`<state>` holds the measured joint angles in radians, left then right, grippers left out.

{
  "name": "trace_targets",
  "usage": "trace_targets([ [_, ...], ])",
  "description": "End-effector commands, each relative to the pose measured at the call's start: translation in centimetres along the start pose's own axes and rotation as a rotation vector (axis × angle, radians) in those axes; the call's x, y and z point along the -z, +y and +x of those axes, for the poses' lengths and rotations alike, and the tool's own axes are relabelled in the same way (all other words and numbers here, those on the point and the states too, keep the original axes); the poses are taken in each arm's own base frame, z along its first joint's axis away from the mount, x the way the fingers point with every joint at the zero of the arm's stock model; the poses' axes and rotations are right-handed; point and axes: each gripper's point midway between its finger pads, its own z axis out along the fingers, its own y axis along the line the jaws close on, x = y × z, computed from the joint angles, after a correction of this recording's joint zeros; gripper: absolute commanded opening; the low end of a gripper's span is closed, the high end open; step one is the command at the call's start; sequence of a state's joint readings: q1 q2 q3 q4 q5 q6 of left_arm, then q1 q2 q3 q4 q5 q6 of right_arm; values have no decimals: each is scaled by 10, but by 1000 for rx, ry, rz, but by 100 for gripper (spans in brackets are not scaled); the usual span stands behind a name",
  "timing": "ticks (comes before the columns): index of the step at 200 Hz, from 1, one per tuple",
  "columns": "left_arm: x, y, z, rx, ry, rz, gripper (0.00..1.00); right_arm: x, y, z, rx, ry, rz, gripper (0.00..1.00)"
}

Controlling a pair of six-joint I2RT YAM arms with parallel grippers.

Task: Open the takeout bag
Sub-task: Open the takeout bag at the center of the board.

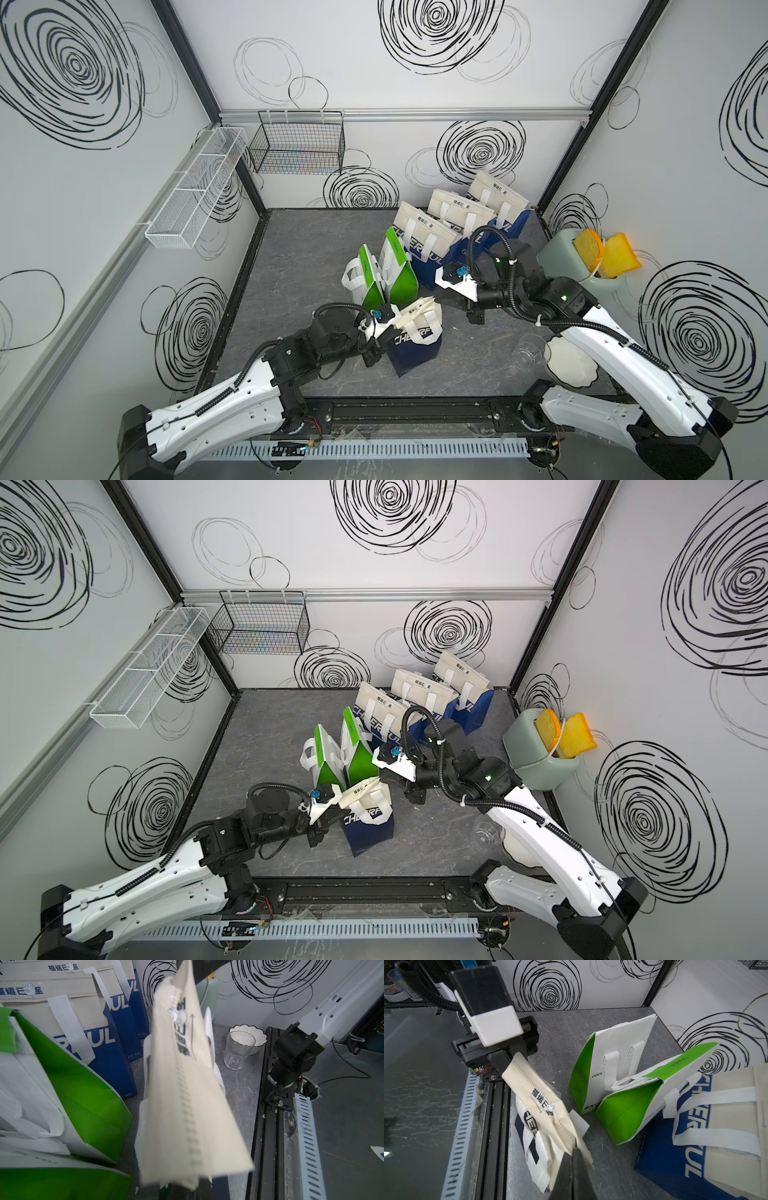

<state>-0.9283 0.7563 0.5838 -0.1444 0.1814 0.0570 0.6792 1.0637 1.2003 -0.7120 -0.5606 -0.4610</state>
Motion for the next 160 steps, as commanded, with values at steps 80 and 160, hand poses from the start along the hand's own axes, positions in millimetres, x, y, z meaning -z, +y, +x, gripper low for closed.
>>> trace_targets([
  [80, -4, 2, 24, 5, 105, -6, 0, 23, -8, -47, -25, -163, 2, 0],
  [160, -6, 1, 28, 6, 121, 5, 0, 24, -15, -49, -80, -190, -11, 0],
])
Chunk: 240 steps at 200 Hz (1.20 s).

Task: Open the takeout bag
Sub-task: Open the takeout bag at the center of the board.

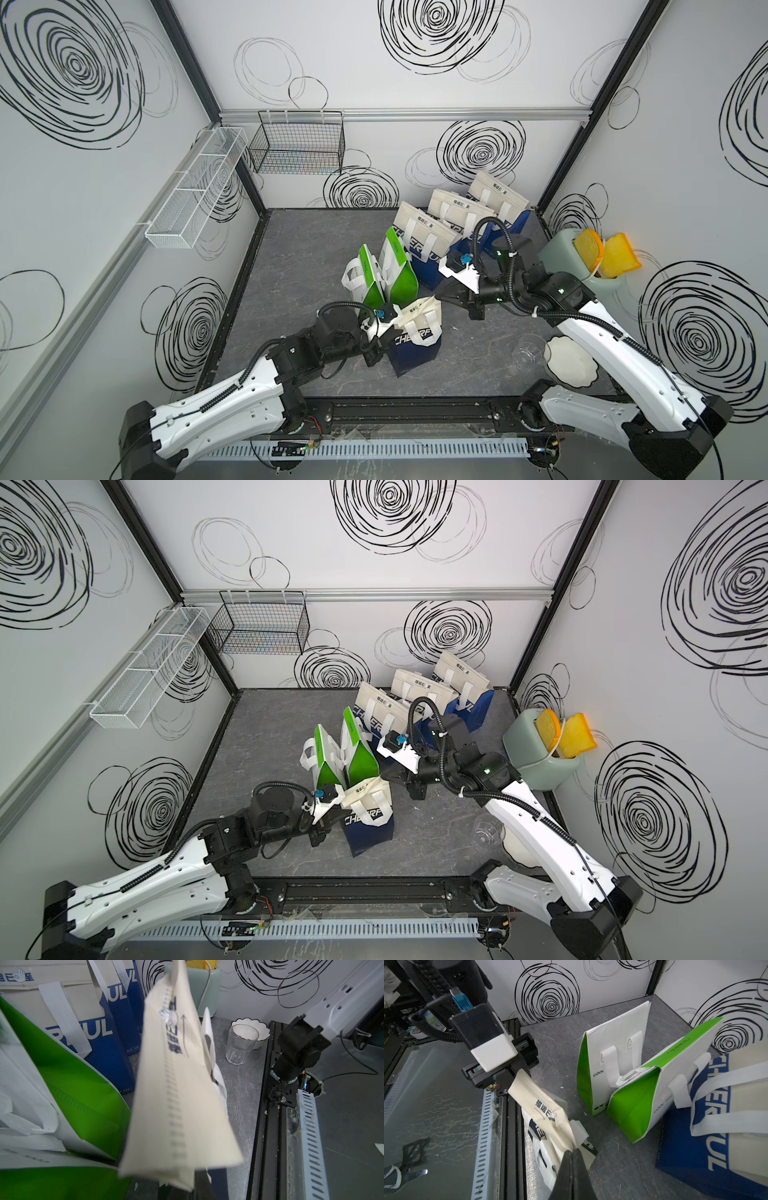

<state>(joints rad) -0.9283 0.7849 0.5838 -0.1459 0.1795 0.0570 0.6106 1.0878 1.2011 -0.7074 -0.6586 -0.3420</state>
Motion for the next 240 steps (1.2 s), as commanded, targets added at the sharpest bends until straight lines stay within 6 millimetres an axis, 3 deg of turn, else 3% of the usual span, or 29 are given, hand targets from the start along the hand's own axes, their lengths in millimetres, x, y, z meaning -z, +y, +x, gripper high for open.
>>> trace_targets([
  [1, -1, 0, 21, 2, 93, 5, 0, 22, 2, -51, 87, -165, 10, 0],
  [22, -2, -1, 21, -1, 93, 8, 0, 20, 4, -49, 102, -166, -5, 0],
  [46, -2, -1, 21, 0, 94, 8, 0, 11, 9, -33, 190, -130, -6, 0],
  [50, -2, 0, 21, 0, 94, 7, 0, 10, 9, -29, 211, -126, 3, 5],
  [51, -2, -1, 21, 0, 93, 7, 0, 10, 10, -28, 215, -125, 3, 11],
  [57, -2, 0, 20, 1, 90, 4, 0, 9, 12, -24, 243, -127, 13, 24],
  [75, -1, 0, 21, 2, 89, 4, 0, 13, 21, -18, 346, -160, 27, 47],
  [102, -2, 0, 20, 1, 89, 6, 0, 20, 34, -18, 490, -213, 48, 62],
  [129, -2, 0, 20, 6, 88, 8, 0, 13, 45, -17, 647, -214, 86, 63],
  [169, -1, 1, 19, 6, 84, 3, 0, -16, 58, -7, 877, -190, 165, 59],
  [240, -1, 1, 19, 10, 80, 5, 0, -36, 47, 9, 1108, -120, 399, 52],
])
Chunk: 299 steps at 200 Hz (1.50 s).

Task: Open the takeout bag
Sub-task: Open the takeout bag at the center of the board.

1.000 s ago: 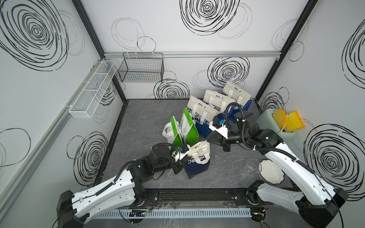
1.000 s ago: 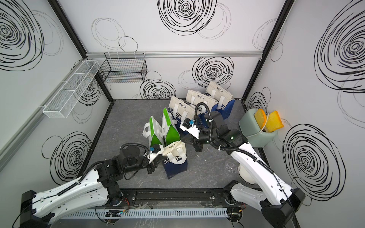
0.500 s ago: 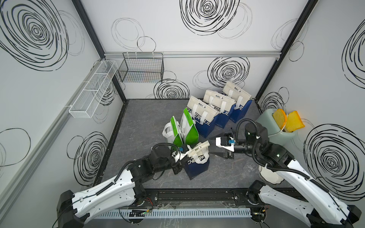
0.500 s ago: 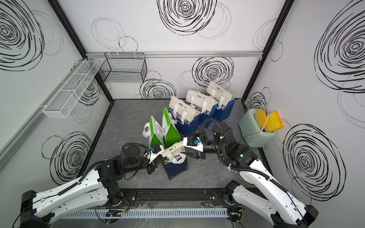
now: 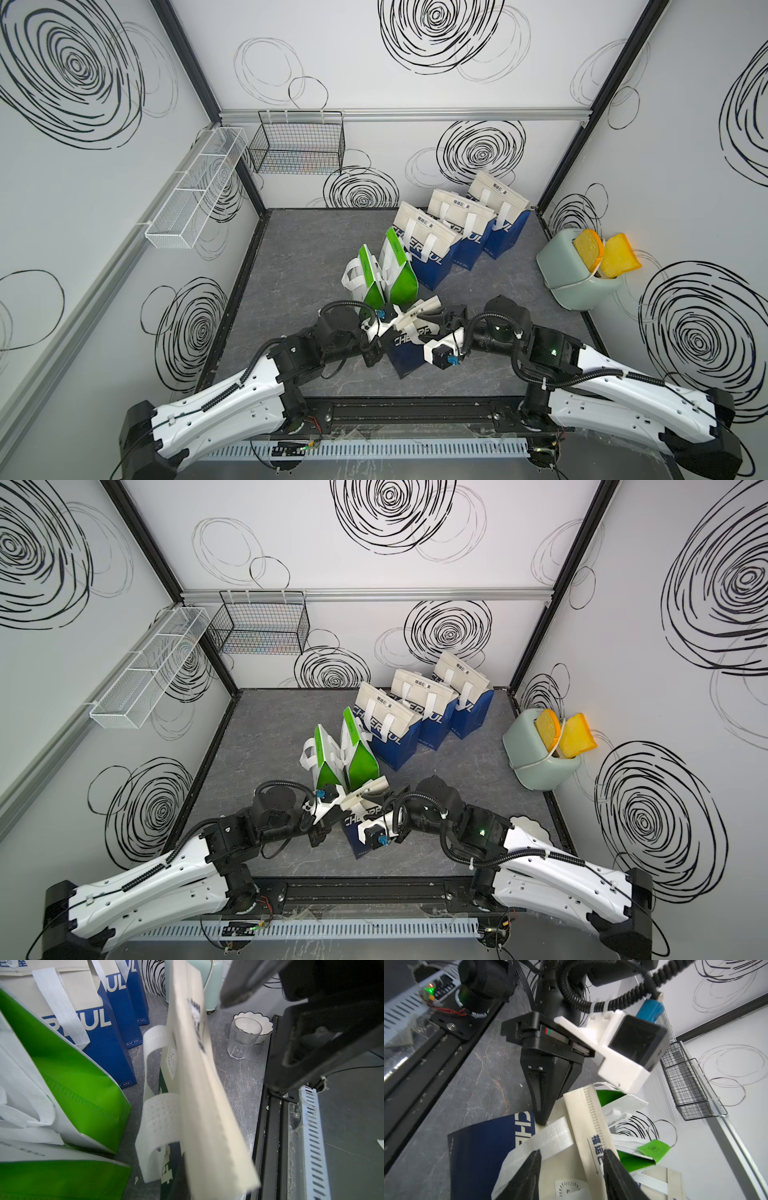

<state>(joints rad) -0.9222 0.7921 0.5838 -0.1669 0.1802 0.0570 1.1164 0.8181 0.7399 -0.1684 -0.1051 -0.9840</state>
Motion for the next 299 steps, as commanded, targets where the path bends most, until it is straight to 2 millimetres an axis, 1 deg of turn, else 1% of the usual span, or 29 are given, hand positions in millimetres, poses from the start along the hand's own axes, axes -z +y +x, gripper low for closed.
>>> trace_targets([
  [1, 0, 0, 12, 3, 53, 7, 0, 0, -21, 5, 136, 63, 146, 52],
  [36, 0, 0, 12, 4, 54, 8, 0, 0, -25, 8, 203, 89, 228, 52],
  [59, 0, 0, 12, 4, 51, 8, 0, -2, -23, 10, 246, 104, 261, 49],
  [100, 0, -1, 12, 9, 50, 14, 0, -3, -28, 11, 285, 122, 307, 43],
  [133, -1, -1, 12, 10, 50, 15, 0, -5, -34, 13, 309, 141, 352, 43],
  [154, -1, -2, 12, 11, 50, 16, 0, -10, -27, 16, 326, 151, 323, 42],
  [170, -1, -2, 12, 12, 50, 19, 0, -10, -27, 14, 328, 139, 335, 42],
  [186, -1, -2, 11, 12, 50, 19, 0, -13, -25, 17, 333, 151, 327, 39],
  [213, -1, -2, 11, 13, 52, 21, 0, -14, -23, 16, 331, 146, 322, 33],
  [226, -2, -2, 12, 13, 52, 23, 0, -14, -22, 15, 332, 142, 319, 26],
  [227, -2, -3, 11, 13, 52, 24, 0, -14, -22, 15, 332, 142, 320, 24],
  [255, -2, -2, 12, 17, 58, 24, 0, -14, -23, 17, 331, 153, 319, 15],
  [263, -2, -2, 12, 17, 56, 24, 0, -14, -22, 16, 327, 145, 314, 11],
  [277, -2, -2, 12, 18, 55, 23, 0, -14, -22, 15, 315, 141, 307, 0],
  [299, -1, -1, 11, 18, 50, 19, 0, -15, -22, 16, 303, 149, 297, 0],
])
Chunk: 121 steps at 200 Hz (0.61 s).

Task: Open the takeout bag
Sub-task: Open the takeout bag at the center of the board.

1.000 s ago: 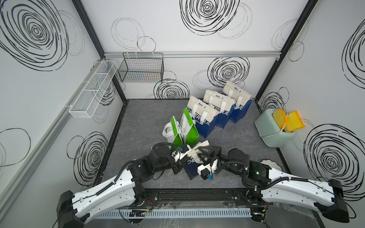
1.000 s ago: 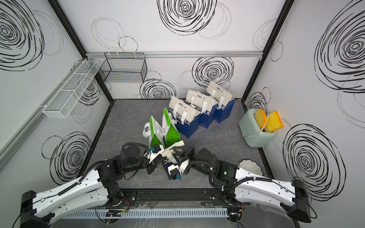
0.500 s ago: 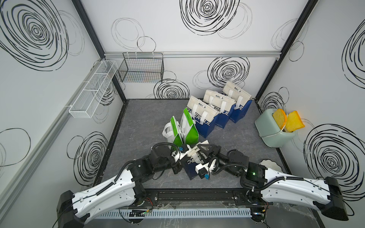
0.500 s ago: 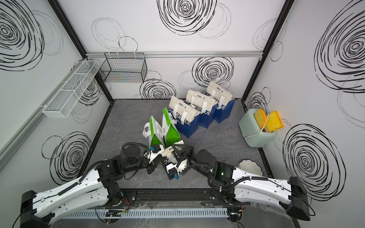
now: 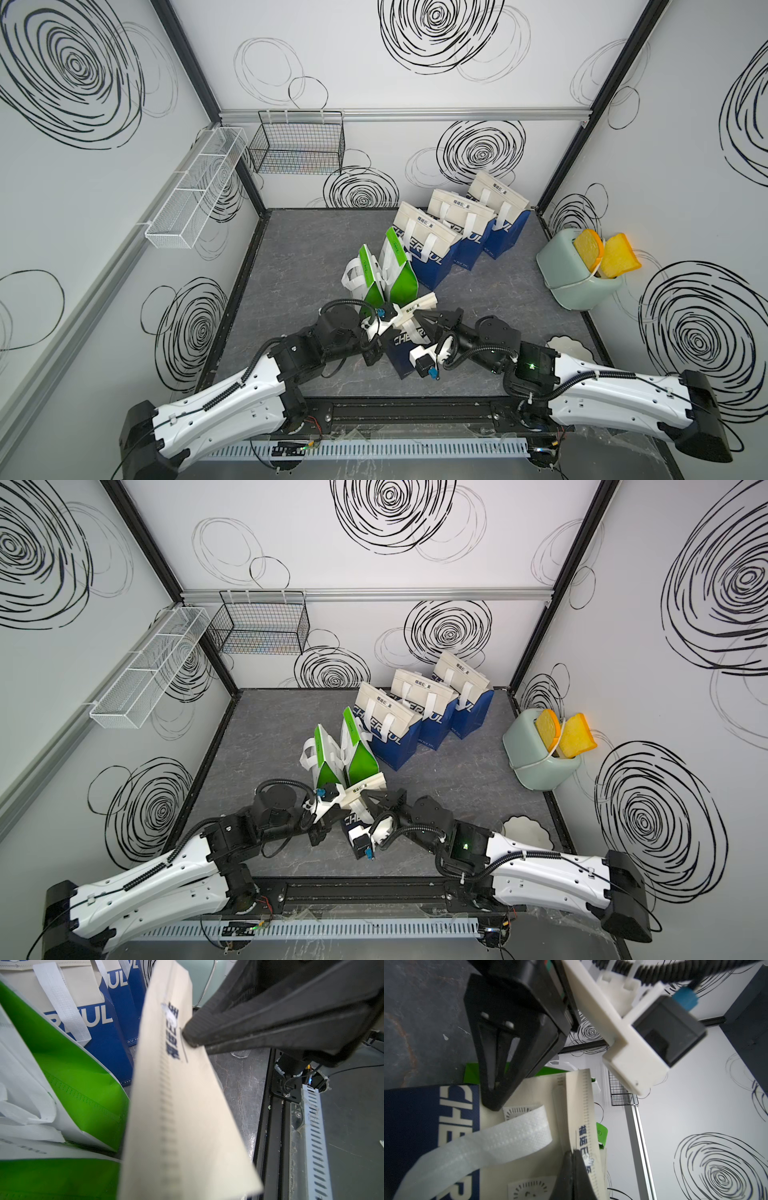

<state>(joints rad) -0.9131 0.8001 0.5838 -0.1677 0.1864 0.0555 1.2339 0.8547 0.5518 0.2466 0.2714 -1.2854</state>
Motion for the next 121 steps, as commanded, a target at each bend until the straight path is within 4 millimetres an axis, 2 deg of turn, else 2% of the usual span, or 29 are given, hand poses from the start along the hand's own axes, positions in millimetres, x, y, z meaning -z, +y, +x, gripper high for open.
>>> trace_targets([
  [1, 0, -3, 9, 11, 41, 20, 0, 0, -7, -3, -9, -4, 13, 0],
  [59, 0, -3, 8, 12, 39, 22, 0, 0, -11, -9, -97, -24, -24, 0],
  [121, -1, -2, 10, 15, 47, 20, 0, 3, -44, -16, -300, -65, -53, 0],
])
